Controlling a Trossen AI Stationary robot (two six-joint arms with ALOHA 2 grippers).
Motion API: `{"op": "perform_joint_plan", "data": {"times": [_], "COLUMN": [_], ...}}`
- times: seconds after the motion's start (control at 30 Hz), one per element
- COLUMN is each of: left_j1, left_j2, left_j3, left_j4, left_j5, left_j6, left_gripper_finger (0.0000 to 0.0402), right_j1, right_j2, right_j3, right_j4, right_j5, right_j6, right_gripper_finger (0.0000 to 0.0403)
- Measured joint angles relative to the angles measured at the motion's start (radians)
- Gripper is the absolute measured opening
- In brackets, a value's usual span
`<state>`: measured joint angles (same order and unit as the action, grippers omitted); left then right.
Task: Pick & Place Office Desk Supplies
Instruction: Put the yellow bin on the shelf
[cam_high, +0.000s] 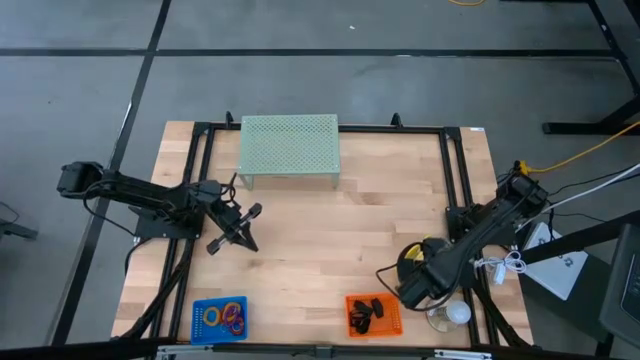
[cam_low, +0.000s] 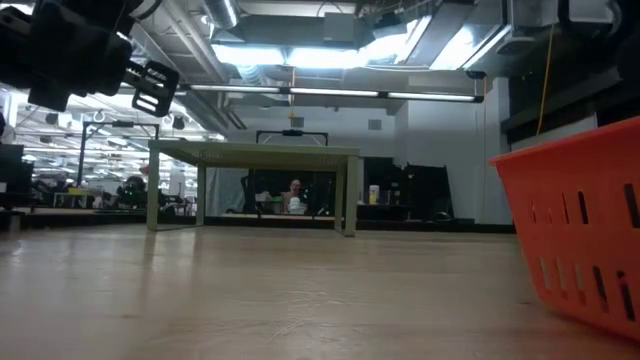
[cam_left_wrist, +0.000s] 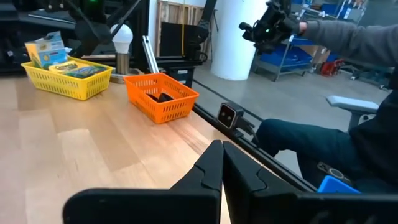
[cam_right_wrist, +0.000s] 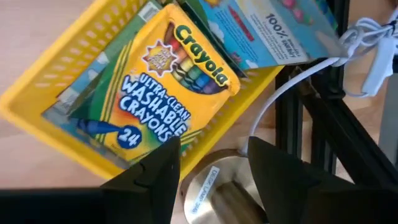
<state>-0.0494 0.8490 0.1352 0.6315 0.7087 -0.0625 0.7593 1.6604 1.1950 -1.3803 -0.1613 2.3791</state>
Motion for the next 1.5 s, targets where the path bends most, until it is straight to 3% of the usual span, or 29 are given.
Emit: {"op": "perform_joint_plan", "data": {"times": [0.23,0.5,0.63,0.93,1.2,1.5], "left_j1": [0.000,0.000,0.000,0.000,0.000,0.000], "left_j2": [0.000,0.000,0.000,0.000,0.000,0.000], "left_j3": [0.000,0.000,0.000,0.001,0.001,0.001], "left_j4": [0.000,0.000,0.000,0.001,-0.003,0.001], "left_j5": [0.016,-0.001,-0.059,-0.062,-0.035,-0.037], "left_j6": [-0.002,0.033,0.040,0.021,0.015,-0.002], "left_gripper_finger": [0.0004,0.0004,0.0004,0.0004,0.0004,0.0004], "right_j1": [0.008,0.047,0.061,0.061,0.060,0.053], "right_j2": [0.086,0.097,0.097,0.137,0.175,0.177], "right_j3": [0.000,0.008,0.011,0.011,0.011,0.011], "right_j4": [0.008,0.065,0.050,0.072,0.163,0.153], "right_j5": [0.035,0.074,-0.009,-0.072,-0.086,-0.082], "right_j6": [-0.008,-0.020,0.052,0.087,0.056,-0.038], "right_gripper_finger": [0.0187,0.0187,0.0187,0.0187,0.0187,0.0181]}}
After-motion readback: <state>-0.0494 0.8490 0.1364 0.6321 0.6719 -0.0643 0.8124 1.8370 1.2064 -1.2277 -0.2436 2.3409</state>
